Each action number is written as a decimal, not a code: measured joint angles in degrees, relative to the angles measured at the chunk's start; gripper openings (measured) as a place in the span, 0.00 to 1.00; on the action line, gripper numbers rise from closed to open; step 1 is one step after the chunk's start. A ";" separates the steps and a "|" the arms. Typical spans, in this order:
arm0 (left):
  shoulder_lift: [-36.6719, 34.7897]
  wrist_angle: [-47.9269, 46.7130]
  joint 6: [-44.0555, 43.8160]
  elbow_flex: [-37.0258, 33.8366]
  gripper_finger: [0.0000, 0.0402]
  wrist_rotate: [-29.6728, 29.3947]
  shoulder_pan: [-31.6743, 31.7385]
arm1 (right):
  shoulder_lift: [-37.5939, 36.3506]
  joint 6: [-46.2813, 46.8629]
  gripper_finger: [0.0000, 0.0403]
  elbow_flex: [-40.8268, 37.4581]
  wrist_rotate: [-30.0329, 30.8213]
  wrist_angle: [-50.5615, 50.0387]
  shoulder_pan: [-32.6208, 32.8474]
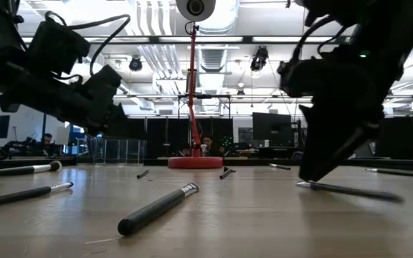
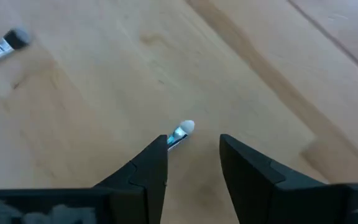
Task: Pick & Place Makeup Supplies
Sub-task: Put the makeup brush into the transparent organizer
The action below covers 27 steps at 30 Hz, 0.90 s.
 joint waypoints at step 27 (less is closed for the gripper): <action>1.00 0.16 -0.01 0.91 0.00 0.00 -0.02 | 4.02 -13.90 0.17 8.15 -0.21 -4.59 -0.56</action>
